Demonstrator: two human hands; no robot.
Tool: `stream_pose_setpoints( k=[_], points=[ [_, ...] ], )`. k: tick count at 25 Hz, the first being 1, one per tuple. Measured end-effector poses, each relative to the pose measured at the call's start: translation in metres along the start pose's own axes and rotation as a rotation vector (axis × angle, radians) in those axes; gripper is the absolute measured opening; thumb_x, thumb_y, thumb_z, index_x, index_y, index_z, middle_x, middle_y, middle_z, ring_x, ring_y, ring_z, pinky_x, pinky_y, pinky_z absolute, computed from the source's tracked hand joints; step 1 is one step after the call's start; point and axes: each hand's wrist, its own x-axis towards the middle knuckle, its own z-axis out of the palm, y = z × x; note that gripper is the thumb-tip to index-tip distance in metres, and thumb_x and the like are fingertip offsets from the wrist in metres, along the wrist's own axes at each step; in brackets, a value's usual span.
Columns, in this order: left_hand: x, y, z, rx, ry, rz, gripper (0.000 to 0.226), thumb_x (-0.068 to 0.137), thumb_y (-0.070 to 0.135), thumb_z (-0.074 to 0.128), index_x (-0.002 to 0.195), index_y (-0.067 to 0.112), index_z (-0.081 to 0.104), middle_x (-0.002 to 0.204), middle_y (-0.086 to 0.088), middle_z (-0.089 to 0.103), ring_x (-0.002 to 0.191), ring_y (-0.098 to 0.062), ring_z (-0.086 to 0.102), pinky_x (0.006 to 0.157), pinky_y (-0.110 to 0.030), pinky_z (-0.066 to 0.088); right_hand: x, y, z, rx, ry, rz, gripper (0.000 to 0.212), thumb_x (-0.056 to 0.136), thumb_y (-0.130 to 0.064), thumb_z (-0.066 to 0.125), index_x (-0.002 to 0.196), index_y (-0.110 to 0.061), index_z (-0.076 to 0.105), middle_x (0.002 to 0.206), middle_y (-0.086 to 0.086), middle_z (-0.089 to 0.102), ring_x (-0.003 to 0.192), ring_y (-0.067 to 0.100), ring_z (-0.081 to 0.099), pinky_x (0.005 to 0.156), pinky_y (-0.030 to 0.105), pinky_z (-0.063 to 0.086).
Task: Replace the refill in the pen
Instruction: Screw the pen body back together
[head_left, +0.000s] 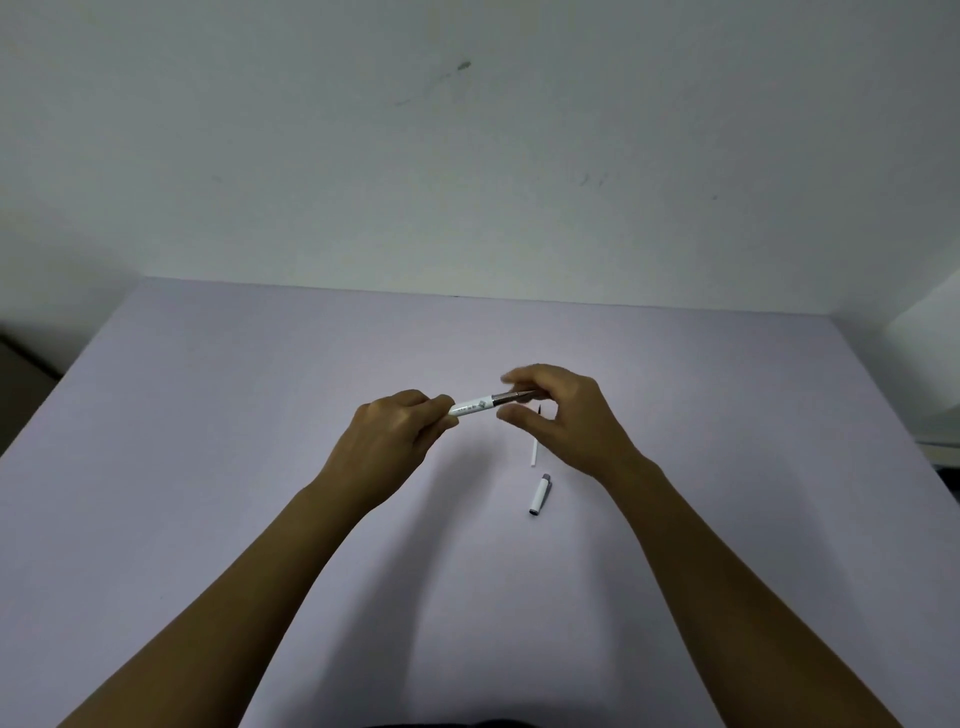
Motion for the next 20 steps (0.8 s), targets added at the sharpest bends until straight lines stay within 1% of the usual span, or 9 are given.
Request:
stream_pose_setpoints(
  k=[1,3,5,9,11,14,16,18,20],
  points=[
    [0.0,0.0,0.0,0.008,-0.003,0.002,0.038,0.089,0.037,0.036,0.088,0.013,0.064,0.059,-0.004,0.054,0.048,-0.025,0.047,0.042,-0.027,0.031,0.0,0.0,0.0,0.01,-0.015,-0.014,0.02,0.084,-0.027,0.066,0.1,-0.017,0.065,0.088,-0.006,0.068,0.084,0.005,0.063,0.081,0.014,0.048],
    [0.0,0.0,0.0,0.015,-0.009,0.003,0.038,0.089,0.037,0.035,0.087,0.013,0.064,0.058,-0.003,0.052,0.048,-0.025,0.046,0.044,-0.025,0.028,0.001,0.0,0.001,-0.013,-0.037,-0.039,0.014,0.086,-0.026,0.063,0.092,-0.014,0.065,0.084,-0.002,0.068,0.08,0.009,0.062,0.076,0.015,0.048],
    [-0.001,0.001,0.0,0.008,-0.01,-0.003,0.038,0.089,0.037,0.035,0.087,0.013,0.064,0.058,-0.003,0.052,0.047,-0.025,0.046,0.044,-0.025,0.027,0.003,0.0,0.001,-0.048,-0.026,-0.009,0.026,0.088,-0.035,0.057,0.087,-0.012,0.066,0.077,0.005,0.068,0.072,0.016,0.06,0.067,0.023,0.048],
    [-0.001,0.001,-0.001,0.014,-0.015,-0.007,0.035,0.09,0.036,0.038,0.087,0.013,0.064,0.058,-0.003,0.052,0.048,-0.026,0.047,0.044,-0.025,0.029,0.001,0.0,-0.001,0.004,-0.029,-0.012,0.02,0.085,-0.03,0.063,0.101,-0.018,0.064,0.088,-0.001,0.068,0.084,0.007,0.063,0.08,0.016,0.049],
    [-0.001,0.0,-0.001,0.017,-0.021,-0.011,0.03,0.09,0.033,0.042,0.087,0.013,0.064,0.058,-0.004,0.052,0.048,-0.026,0.048,0.043,-0.026,0.03,0.002,0.001,0.0,-0.04,-0.041,-0.06,0.015,0.087,-0.027,0.062,0.094,-0.014,0.066,0.084,0.0,0.068,0.079,0.01,0.06,0.074,0.02,0.049],
    [-0.001,0.001,0.0,0.006,-0.015,-0.011,0.037,0.089,0.037,0.038,0.085,0.012,0.064,0.056,-0.004,0.051,0.047,-0.027,0.047,0.042,-0.028,0.032,0.005,0.001,0.001,-0.078,-0.045,-0.034,0.018,0.089,-0.029,0.059,0.087,-0.013,0.067,0.077,0.003,0.066,0.071,0.016,0.057,0.066,0.027,0.046],
    [-0.001,0.001,0.0,0.003,-0.012,-0.011,0.039,0.089,0.038,0.036,0.083,0.011,0.064,0.054,-0.004,0.049,0.045,-0.026,0.045,0.041,-0.028,0.031,0.005,0.003,0.001,-0.063,-0.071,-0.024,0.018,0.089,-0.029,0.059,0.089,-0.013,0.067,0.079,0.001,0.066,0.074,0.013,0.058,0.069,0.02,0.047],
    [-0.002,0.001,0.001,0.006,-0.008,-0.015,0.039,0.089,0.037,0.036,0.083,0.011,0.064,0.054,-0.003,0.048,0.045,-0.026,0.044,0.041,-0.027,0.03,0.002,0.008,0.001,0.088,-0.081,0.084,0.022,0.089,-0.03,0.057,0.104,-0.015,0.065,0.09,-0.005,0.065,0.085,0.005,0.06,0.08,0.012,0.047],
    [-0.003,-0.001,0.002,0.007,-0.004,-0.026,0.039,0.089,0.037,0.036,0.083,0.011,0.064,0.054,-0.002,0.047,0.044,-0.026,0.044,0.041,-0.028,0.032,-0.001,0.02,0.006,0.32,-0.004,0.301,0.03,0.094,-0.032,0.048,0.118,-0.017,0.058,0.098,-0.006,0.063,0.09,0.003,0.06,0.088,0.014,0.046]
  ],
)
